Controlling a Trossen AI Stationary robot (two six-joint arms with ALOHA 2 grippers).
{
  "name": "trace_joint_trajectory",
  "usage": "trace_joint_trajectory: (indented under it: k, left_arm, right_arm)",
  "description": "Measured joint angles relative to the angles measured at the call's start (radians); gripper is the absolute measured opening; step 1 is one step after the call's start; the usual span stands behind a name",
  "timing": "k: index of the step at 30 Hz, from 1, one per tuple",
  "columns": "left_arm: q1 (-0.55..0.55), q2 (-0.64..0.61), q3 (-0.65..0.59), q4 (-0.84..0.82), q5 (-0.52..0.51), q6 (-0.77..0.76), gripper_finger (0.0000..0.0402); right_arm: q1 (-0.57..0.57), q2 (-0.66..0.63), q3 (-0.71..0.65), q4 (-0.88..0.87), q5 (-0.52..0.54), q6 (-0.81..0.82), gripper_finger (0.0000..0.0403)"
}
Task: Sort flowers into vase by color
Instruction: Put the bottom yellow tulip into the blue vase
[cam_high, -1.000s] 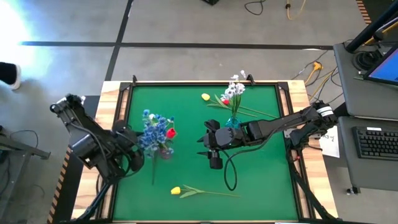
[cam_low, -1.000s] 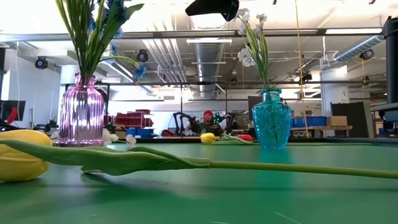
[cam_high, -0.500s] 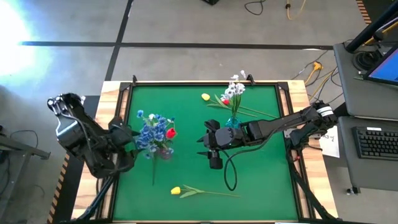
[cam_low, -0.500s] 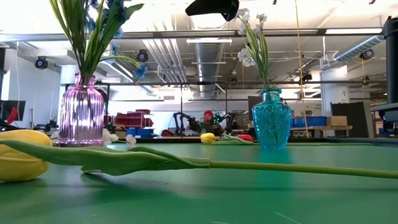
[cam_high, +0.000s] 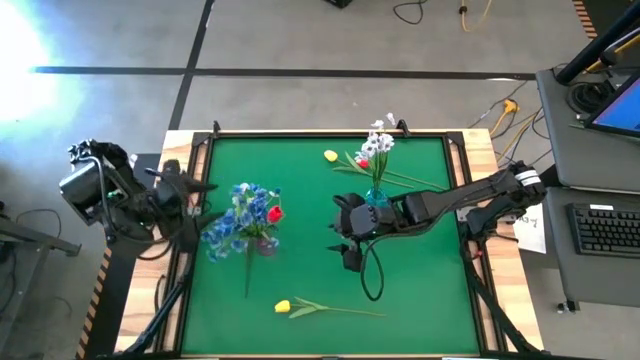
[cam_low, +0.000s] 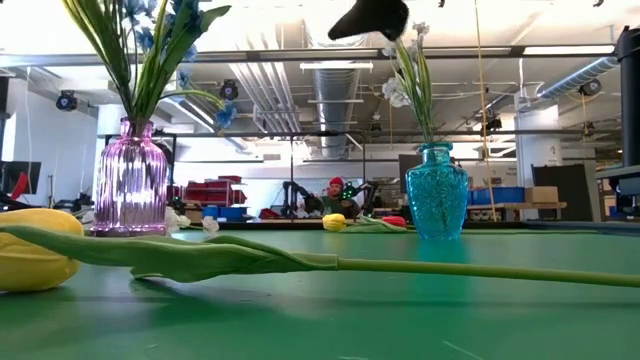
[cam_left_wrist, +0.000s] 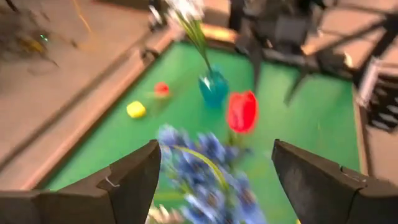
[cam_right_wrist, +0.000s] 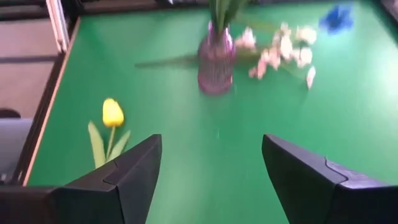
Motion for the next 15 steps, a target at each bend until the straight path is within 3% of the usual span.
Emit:
trace_joint_trajectory:
  k: [8, 15]
  left_arm:
    - [0.003, 0.006, -0.018, 0.000, -0.173, 0.066, 0.0297]
    - [0.002, 0.053, -0.023, 0.005, -0.185, 0.117, 0.0297]
  right_arm:
    - [0.034, 0.002, -0.005, -0.217, 0.001, 0.177, 0.0259]
    - [0.120, 0.014, -0.027, -0.229, -0.001, 0.222, 0.0257]
